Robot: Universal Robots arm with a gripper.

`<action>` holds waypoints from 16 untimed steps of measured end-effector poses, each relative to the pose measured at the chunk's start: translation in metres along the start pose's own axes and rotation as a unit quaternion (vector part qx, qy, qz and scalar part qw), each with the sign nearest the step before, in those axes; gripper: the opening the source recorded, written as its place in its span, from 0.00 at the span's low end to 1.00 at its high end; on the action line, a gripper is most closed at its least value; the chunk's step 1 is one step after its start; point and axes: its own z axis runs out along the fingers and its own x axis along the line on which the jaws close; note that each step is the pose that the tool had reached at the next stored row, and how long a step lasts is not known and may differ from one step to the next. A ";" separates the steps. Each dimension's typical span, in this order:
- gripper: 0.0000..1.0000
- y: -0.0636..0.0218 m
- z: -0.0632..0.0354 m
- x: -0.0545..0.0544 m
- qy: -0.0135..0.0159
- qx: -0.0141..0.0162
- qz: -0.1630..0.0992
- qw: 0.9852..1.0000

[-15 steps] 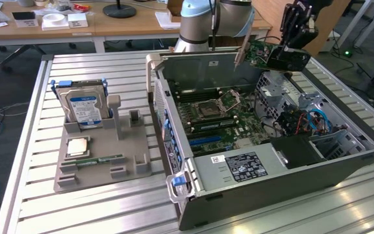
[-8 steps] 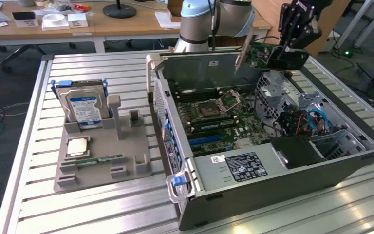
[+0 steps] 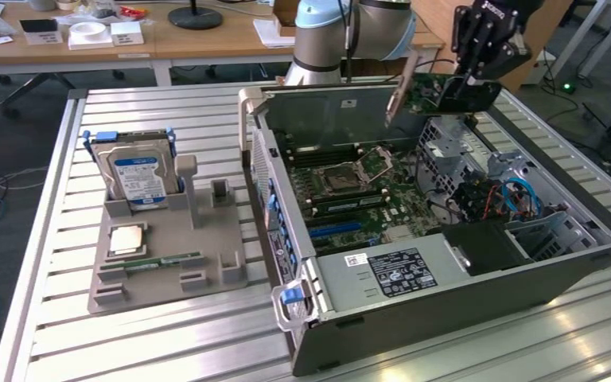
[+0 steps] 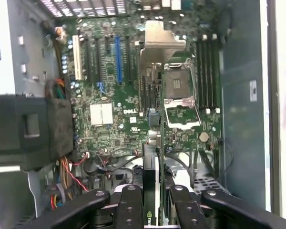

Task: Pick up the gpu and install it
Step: 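Insert the gpu into the slot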

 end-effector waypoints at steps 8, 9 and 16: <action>0.26 0.0000 0.0000 0.000 0.001 -0.001 -0.040 0.999; 0.26 0.0000 0.0000 0.000 0.001 -0.001 -0.040 0.999; 0.26 0.0021 0.0003 0.000 -0.003 0.001 -0.040 0.999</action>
